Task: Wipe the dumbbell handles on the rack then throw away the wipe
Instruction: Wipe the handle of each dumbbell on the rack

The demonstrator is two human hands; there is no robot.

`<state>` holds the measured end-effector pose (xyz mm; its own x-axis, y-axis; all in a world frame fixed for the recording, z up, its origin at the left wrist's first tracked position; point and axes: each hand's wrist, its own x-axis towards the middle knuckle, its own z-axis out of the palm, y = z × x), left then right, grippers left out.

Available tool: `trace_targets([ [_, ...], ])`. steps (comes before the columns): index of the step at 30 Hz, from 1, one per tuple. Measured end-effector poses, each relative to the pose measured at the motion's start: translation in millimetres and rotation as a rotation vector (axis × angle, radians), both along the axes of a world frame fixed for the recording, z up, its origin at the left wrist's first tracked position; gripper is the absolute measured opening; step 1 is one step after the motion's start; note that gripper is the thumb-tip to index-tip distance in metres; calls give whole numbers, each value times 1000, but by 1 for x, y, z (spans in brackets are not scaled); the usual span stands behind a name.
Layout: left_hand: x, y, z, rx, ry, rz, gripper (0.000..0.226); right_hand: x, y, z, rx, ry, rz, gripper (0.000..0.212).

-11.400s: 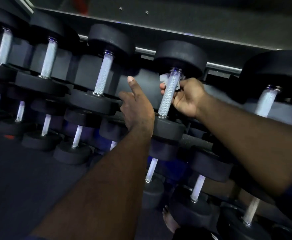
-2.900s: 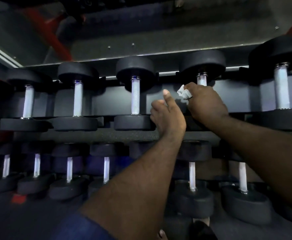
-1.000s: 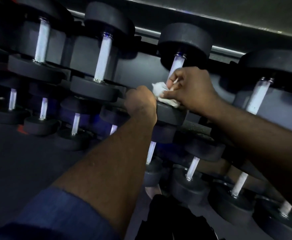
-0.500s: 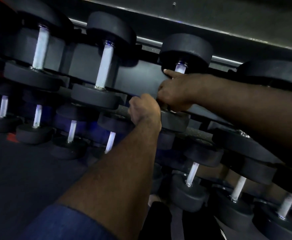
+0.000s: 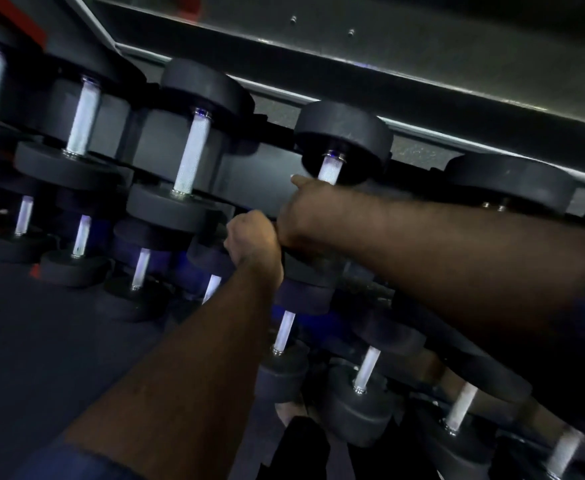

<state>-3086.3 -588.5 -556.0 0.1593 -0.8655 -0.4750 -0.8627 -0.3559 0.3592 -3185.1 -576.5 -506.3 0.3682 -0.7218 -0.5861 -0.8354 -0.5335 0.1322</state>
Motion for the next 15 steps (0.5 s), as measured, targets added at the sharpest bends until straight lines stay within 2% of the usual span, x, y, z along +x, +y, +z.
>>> trace_targets([
  [2,2,-2,-10,-35,-79,-65,33,-8,10,-14,-33,-49,57,30],
  [6,0,-5,-15,-32,-90,-83,31,-42,41,-31,-275,-235,63,66],
  [8,0,-4,-12,-34,-81,-51,33,-42,45,-38,-297,-253,41,68],
  [10,-1,-2,-10,-46,-19,52,36,-41,33,-44,-297,-256,-6,71],
  [12,-4,0,-8,-51,86,215,38,-39,19,-46,-312,-250,30,64],
  [13,-3,1,-9,-53,161,294,38,-39,18,-47,-288,-241,47,58],
  [15,-5,4,-12,-41,331,391,38,-44,23,-50,-303,-254,85,59],
])
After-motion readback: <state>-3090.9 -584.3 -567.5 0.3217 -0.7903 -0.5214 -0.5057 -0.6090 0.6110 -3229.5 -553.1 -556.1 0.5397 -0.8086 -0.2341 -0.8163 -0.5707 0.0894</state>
